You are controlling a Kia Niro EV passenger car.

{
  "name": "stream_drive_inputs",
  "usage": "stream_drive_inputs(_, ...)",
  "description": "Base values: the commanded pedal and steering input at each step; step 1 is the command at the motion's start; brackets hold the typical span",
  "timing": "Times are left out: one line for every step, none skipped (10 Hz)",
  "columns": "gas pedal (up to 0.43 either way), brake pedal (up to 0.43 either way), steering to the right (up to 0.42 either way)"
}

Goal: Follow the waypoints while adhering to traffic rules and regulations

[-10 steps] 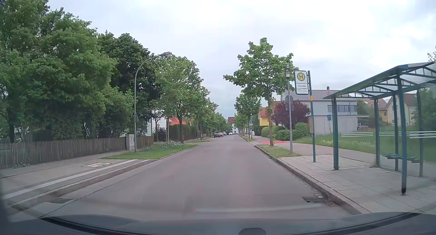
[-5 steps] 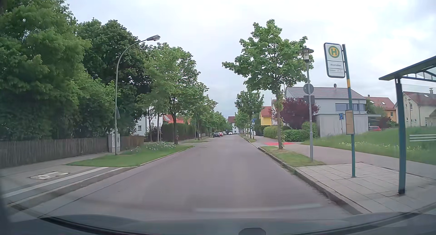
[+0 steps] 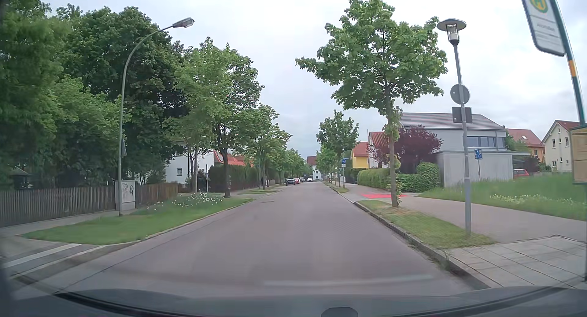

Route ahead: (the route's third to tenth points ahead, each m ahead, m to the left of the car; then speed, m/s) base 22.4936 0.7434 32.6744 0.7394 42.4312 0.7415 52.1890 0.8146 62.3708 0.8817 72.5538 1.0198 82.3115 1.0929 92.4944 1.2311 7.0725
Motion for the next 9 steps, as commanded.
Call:
stream_drive_inputs(0.118,0.0,-0.002)
stream_drive_inputs(0.118,0.0,-0.003)
stream_drive_inputs(0.118,0.0,-0.003)
stream_drive_inputs(0.118,0.0,-0.003)
stream_drive_inputs(0.118,0.0,-0.002)
stream_drive_inputs(0.118,0.0,-0.002)
stream_drive_inputs(0.118,0.0,-0.001)
stream_drive_inputs(0.118,0.0,0.001)
stream_drive_inputs(0.118,0.0,0.004)
